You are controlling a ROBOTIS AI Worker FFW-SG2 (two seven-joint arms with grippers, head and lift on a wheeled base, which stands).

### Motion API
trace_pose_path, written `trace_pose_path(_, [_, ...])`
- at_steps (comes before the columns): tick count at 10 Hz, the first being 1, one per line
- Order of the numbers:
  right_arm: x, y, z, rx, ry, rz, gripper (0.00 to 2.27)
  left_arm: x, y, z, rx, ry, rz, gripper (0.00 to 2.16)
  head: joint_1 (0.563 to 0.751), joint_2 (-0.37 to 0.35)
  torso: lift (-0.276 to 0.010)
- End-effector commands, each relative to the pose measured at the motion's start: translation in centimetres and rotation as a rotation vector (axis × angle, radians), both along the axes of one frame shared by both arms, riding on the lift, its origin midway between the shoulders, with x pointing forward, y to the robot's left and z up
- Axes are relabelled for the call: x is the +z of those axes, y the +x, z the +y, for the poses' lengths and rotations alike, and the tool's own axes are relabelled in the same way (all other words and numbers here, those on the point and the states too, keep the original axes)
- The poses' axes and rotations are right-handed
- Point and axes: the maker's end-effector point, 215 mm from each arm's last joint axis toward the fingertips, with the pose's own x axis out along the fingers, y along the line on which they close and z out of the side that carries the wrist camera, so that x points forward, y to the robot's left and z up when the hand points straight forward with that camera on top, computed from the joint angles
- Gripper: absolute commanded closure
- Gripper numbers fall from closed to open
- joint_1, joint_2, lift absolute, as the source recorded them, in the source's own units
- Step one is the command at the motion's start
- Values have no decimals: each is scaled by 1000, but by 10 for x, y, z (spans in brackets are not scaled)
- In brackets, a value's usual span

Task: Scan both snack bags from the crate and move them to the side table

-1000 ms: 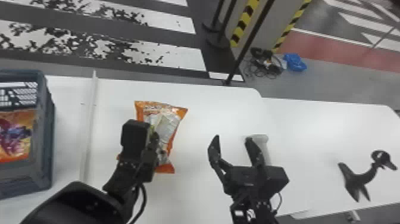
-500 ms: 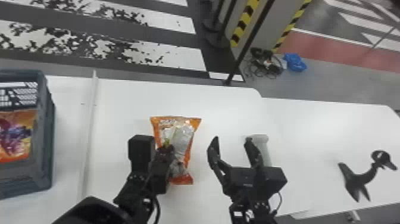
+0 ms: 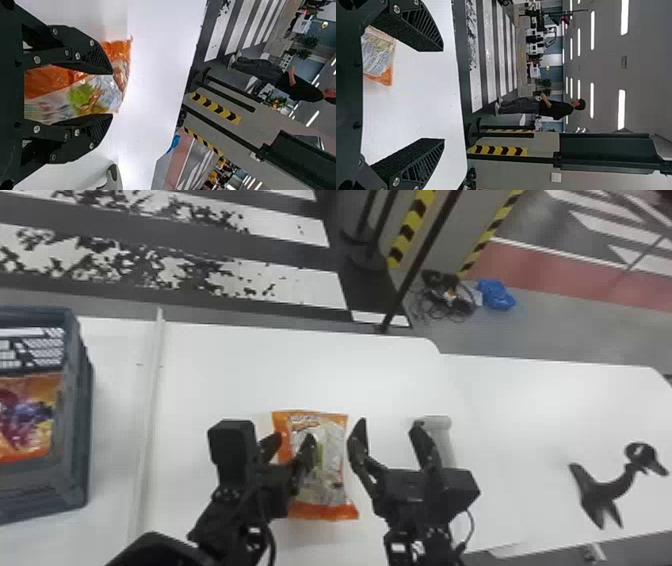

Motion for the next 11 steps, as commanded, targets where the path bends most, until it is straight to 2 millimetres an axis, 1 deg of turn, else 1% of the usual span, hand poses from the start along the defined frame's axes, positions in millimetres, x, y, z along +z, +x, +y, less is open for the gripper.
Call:
trace_pose_path(1, [-2,1,1,2,1,2,120,6,-2,4,22,-16,3,26,695,-350,-75])
trace_pose_path(2, [-2,1,1,2,1,2,120,22,1,12,50,-14,-27,29,695,-350,-75])
trace_pose_path(3, [-3,1,1,3,0,4,120,42,5,29,84,4,-78,36,695,-350,-75])
trace_pose_path(4, [-2,1,1,4,-2,4,120,66,17,56,118,64,-170,36,695,-350,-75])
trace_pose_path(5, [-2,0,1,4,-1,4,120,86,30,95,182,118,-235,36,695,-350,-75])
trace_pose_path(6, [-4,-1,1,5,-2,8,120,105,38,128,224,150,-288,36,695,-350,-75])
trace_pose_path(7, [-4,-2,1,5,-2,7,120,113,40,170,235,229,-351,36,695,-350,-75])
trace_pose_path(8, [-4,-2,1,6,-1,7,120,120,39,206,258,262,-385,36,695,-339,-75])
trace_pose_path(9, [-4,-3,1,7,-1,8,120,126,36,238,273,281,-418,36,695,-316,-75])
trace_pose_path(10, [-5,-3,1,7,-1,10,124,133,31,264,261,283,-466,43,695,-258,-75])
trace_pose_path(11, [-5,-3,2,11,-3,10,174,142,22,292,270,294,-512,66,695,-218,-75])
